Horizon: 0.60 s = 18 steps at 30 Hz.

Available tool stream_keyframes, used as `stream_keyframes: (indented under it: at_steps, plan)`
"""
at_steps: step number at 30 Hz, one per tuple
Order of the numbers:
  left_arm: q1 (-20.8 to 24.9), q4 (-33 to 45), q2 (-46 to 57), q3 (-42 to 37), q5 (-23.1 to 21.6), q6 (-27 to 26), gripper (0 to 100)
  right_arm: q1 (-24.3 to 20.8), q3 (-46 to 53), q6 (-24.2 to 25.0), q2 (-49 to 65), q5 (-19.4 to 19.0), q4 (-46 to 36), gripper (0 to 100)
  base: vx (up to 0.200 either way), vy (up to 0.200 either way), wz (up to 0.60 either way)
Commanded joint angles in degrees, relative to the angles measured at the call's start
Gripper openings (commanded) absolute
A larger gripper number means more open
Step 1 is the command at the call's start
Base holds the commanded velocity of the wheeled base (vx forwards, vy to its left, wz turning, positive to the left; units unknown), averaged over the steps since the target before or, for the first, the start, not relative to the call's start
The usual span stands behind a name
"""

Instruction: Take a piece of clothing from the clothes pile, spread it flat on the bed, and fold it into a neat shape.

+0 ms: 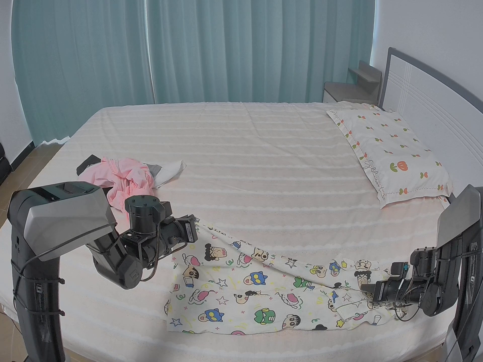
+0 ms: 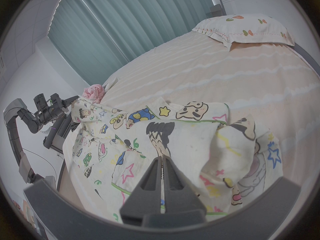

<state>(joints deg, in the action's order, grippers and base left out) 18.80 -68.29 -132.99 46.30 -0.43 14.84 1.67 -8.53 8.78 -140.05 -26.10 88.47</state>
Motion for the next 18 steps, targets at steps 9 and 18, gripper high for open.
stream_keyframes:
  at_steps: [9, 18]
  plan:
    - [-0.1, -13.2, -0.3, -12.1, -0.1, -1.7, 0, 0.0, 0.1, 0.0, -0.1, 0.0, 0.0, 0, 0.0, 0.0, 0.0]
    - [-0.4, -21.7, -2.3, -19.4, -0.2, -3.7, 0, 0.0, 0.4, 0.0, -0.1, 0.1, -0.2, 0, 0.0, 0.0, 0.0]
